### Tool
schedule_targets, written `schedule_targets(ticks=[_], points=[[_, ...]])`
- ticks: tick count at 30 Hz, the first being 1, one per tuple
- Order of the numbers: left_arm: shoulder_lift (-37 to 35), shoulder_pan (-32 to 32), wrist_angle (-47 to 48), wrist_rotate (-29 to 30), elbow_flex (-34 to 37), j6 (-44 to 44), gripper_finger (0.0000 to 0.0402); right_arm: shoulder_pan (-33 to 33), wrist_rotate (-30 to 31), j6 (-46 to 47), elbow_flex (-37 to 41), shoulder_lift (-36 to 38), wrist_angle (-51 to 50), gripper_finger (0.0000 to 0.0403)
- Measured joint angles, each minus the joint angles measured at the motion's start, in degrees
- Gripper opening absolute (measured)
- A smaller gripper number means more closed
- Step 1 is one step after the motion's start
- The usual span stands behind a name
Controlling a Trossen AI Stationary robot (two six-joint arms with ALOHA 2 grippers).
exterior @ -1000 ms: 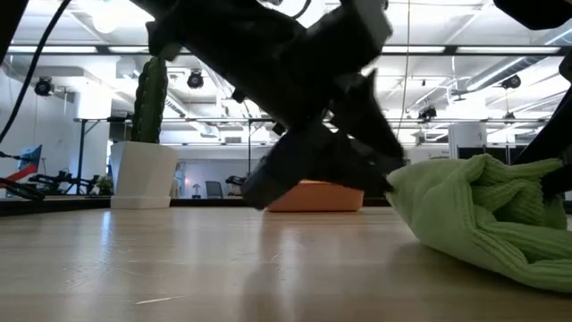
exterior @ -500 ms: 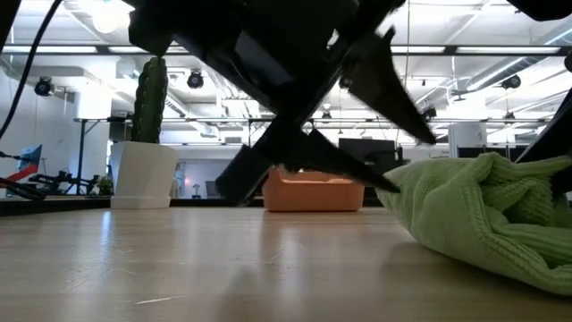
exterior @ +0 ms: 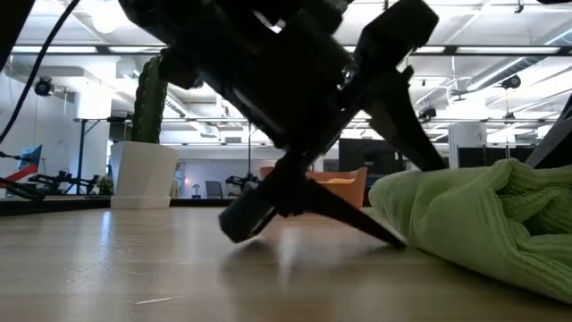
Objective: Roll microfiber towels into tight, uniform cylinder then place into a basket
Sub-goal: Roll the green microfiber cloth
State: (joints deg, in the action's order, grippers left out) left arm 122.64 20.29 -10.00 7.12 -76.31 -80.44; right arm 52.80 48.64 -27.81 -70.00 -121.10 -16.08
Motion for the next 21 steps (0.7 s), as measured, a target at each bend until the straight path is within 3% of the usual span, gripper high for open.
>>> schedule_targets(ticks=[7,10,15,21], points=[[1.0,0.0,-1.8,2.0,-1.2,0.5,0.0199,-0.3,-0.4,-2.7,-1.3,-0.1,0.0,0.0009],[1.7,0.2,-1.0,2.8,-1.6,0.6,0.0152,-0.3,-0.2,-3.7,-1.7,-0.1,-0.2,0.0009],[2.9,1.4,2.6,5.9,-3.5,4.6,0.003,-0.3,0.0,-3.8,-1.8,-0.1,-0.9,0.0009],[3.4,2.6,17.3,15.7,-8.0,10.3,0.0008,-0.4,0.8,-0.4,-1.7,1.0,-11.7,0.0009]])
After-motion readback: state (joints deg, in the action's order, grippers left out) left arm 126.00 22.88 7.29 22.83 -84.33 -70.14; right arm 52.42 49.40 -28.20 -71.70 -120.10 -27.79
